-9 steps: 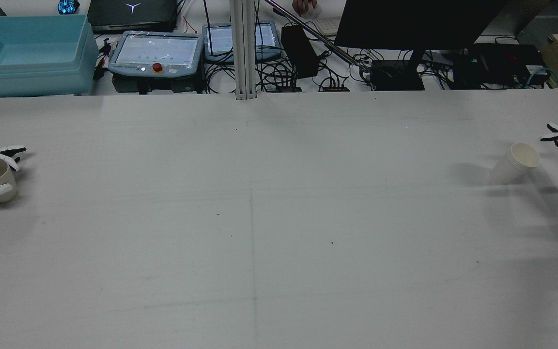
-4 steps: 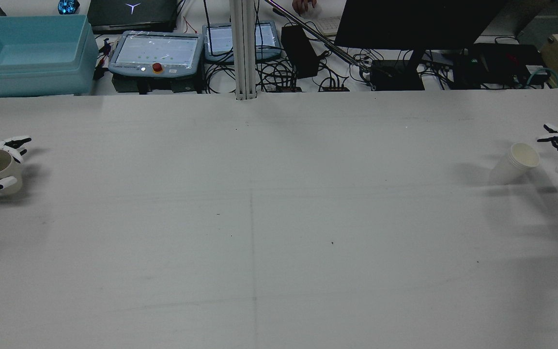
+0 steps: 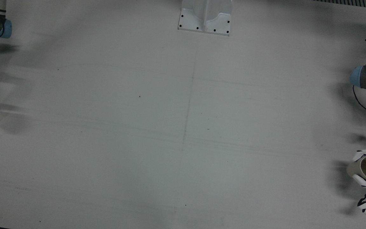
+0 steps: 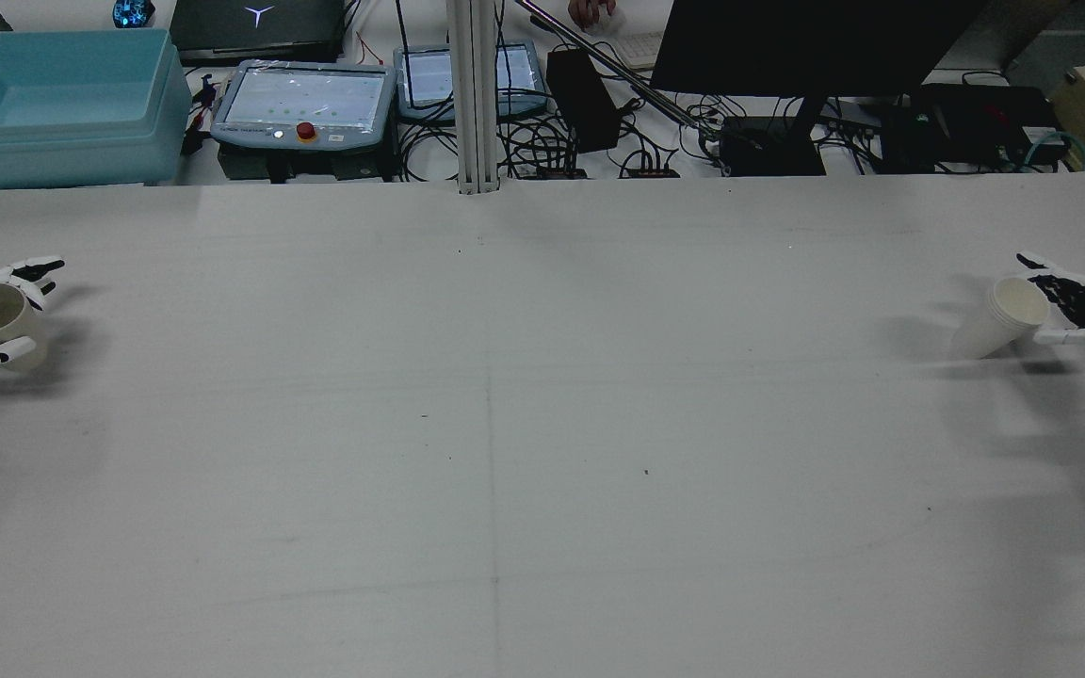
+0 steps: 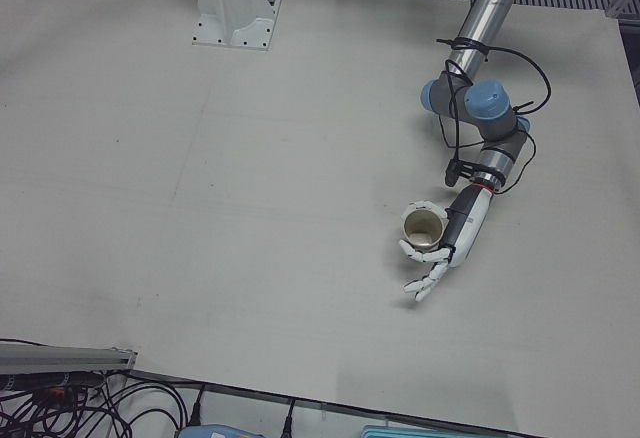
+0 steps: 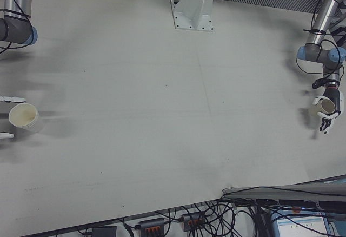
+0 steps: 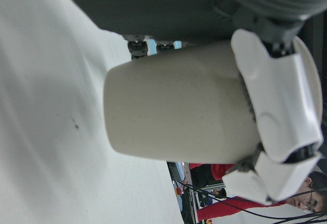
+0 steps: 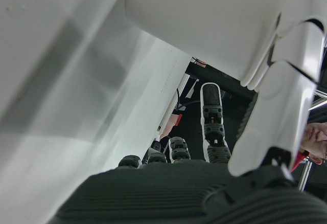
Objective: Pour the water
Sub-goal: 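Wrap the right hand fingers around the second white cup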
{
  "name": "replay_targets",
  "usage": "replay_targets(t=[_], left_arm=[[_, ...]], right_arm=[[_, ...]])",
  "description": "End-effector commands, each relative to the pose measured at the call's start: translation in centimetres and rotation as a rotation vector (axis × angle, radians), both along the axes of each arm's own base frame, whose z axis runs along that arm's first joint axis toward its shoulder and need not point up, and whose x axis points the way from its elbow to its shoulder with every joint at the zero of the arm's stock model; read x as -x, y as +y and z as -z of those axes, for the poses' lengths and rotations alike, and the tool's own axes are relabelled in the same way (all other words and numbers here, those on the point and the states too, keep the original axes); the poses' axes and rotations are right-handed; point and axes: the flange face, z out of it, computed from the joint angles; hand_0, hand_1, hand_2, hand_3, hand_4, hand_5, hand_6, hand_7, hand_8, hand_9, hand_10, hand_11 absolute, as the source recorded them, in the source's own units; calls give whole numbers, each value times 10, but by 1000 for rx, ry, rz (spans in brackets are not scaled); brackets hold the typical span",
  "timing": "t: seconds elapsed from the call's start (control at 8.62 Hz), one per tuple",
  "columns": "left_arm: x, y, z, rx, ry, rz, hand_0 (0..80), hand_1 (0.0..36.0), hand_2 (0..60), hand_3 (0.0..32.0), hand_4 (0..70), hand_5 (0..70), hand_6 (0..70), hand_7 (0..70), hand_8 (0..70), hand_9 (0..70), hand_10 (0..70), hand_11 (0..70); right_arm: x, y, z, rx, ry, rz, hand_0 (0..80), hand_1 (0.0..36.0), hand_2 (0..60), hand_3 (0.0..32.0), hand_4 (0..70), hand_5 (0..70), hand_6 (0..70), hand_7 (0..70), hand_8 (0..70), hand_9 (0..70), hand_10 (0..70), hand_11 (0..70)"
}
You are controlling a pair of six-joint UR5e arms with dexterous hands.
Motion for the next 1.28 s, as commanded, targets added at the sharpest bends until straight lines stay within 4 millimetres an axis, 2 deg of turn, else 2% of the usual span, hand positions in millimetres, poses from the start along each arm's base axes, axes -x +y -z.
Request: replay_targets(t=[0.0,0.23,0.35,0.46,0.58,0.7,0.81,0.93,1.04,1.16], left_arm=[[2,2,-2,-2,2,2,549,360,600,0,700,700,115,204,69,99,80,126],[3,3,-7,-1,3,6,545,360,600,0,700,700,113,202,68,98,79,124],[5,5,-10,0,2,6,543,360,600,0,700,700,112,201,67,97,80,125],[10,11,-17,3,-1,6,543,360,600,0,700,700,111,200,67,96,79,124],[13,15,-20,2,0,6,541,360,600,0,700,700,109,200,66,96,79,124],[13,13,-14,-5,6,8,543,360,600,0,700,700,109,199,67,97,80,125],[12,12,-11,-7,8,6,546,360,600,0,700,700,110,200,67,97,78,123],[12,12,-7,-11,11,5,550,360,600,0,700,700,113,202,67,97,76,121],[12,12,1,-12,10,2,556,360,600,0,700,700,117,205,68,97,75,119],[9,11,19,-11,7,-3,560,360,600,0,700,700,119,206,68,97,71,115]], right_arm=[[30,-12,17,-36,0,27,512,165,71,22,67,257,29,121,0,10,0,0],[63,-18,36,-61,-2,58,521,176,83,28,76,263,31,128,0,11,0,0],[79,-25,58,-71,-3,62,532,188,97,32,90,271,40,147,0,15,0,0],[84,-31,77,-78,8,61,541,200,114,26,102,287,49,169,0,19,0,0],[85,-33,92,-71,17,61,575,239,173,2,134,345,74,226,6,31,0,0],[84,-34,105,-61,20,58,689,325,389,0,368,522,189,418,88,146,3,16],[85,-35,112,-57,21,59,793,360,600,0,525,700,366,675,255,380,120,203],[85,-35,111,-54,19,59,800,360,600,0,570,700,485,700,389,552,247,388],[84,-36,113,-55,11,55,800,360,600,0,584,700,556,700,461,650,330,499],[82,-32,130,-82,-11,55,800,360,600,0,567,700,599,700,505,700,390,580]])
